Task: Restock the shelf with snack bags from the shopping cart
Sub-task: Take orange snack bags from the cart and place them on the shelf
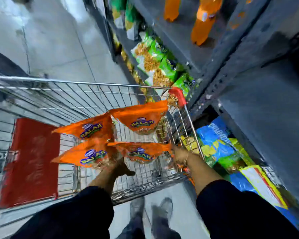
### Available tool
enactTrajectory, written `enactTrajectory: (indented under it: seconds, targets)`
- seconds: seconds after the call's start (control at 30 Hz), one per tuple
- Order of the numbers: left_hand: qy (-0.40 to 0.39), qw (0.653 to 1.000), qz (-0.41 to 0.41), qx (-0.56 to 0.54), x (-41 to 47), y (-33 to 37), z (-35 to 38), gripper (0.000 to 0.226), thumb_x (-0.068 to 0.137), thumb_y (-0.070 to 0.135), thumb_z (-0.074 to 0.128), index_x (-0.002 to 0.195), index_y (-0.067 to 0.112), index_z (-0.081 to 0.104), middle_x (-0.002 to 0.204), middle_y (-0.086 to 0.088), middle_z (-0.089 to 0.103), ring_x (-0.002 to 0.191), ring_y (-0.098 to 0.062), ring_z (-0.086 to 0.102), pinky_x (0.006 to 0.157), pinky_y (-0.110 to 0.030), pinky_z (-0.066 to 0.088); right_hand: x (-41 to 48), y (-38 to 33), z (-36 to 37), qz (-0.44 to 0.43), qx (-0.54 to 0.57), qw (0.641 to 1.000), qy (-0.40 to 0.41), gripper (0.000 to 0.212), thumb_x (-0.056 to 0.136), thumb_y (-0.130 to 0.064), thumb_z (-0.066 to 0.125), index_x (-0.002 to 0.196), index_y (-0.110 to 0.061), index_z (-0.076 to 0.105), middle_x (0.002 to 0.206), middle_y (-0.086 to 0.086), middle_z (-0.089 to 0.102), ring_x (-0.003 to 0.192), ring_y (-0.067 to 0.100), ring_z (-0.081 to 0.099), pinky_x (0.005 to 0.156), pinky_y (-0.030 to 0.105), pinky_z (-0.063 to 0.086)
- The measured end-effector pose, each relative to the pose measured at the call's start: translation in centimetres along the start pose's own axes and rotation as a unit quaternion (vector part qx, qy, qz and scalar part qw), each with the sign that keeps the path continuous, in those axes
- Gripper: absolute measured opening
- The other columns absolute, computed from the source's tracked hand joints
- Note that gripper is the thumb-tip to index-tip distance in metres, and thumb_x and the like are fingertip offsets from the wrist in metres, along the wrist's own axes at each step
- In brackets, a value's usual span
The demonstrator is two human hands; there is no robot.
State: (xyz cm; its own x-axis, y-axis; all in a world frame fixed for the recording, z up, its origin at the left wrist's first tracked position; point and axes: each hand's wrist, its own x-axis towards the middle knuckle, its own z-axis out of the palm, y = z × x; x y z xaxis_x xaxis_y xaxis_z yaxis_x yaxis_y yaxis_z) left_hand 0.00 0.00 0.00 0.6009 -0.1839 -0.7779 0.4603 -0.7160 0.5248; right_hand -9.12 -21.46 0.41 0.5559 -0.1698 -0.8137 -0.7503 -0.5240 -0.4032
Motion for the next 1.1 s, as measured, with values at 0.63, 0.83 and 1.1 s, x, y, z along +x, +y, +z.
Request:
enactTrajectory:
  seconds: [0.63,0.83,1.1]
  targets:
    - [-0.100,0.990,0.073,-0.066,2.6,2.5,1.5,0.055,0.085,0.001,0.057,0.134,0.002,0.030,0.134,-0.021,0.048,0.122,-0.032,0.045,0.093,-0.036,0.038,3.6,-1.0,0.5,-0.001,0.296,0.955,0.038,0.059,0.078,-0.033,0.068,0.128,-0.011,0.047,0.135,0.009,0.051,0.126,0.027,0.046,0.109,0.041,0.034]
    - [-0.067,0.981,0.166,-0.080,-2.8,3.6,-0.1,0.051,0.079,0.022,0.068,0.122,0.017,0.041,0.121,-0.012,0.057,0.104,-0.024,0.053,0.088,-0.035,0.039,-3.7,-2.9,0.3,-0.084,0.398,0.910,0.079,0.076,0.077,-0.043,0.064,0.139,-0.018,0.029,0.137,0.012,0.050,0.115,0.024,0.051,0.097,0.042,0.046]
    - [0.001,0.917,0.375,-0.134,-12.9,10.7,0.0,0.052,0.046,0.035,0.086,0.093,0.029,0.063,0.073,0.024,0.073,0.069,0.005,0.068,0.058,-0.010,0.052,-16.0,-3.5,-2.7,-0.283,0.498,0.786,0.232,0.063,0.069,0.017,0.065,0.116,-0.014,0.037,0.116,0.009,0.059,0.102,0.018,0.060,0.087,0.028,0.053]
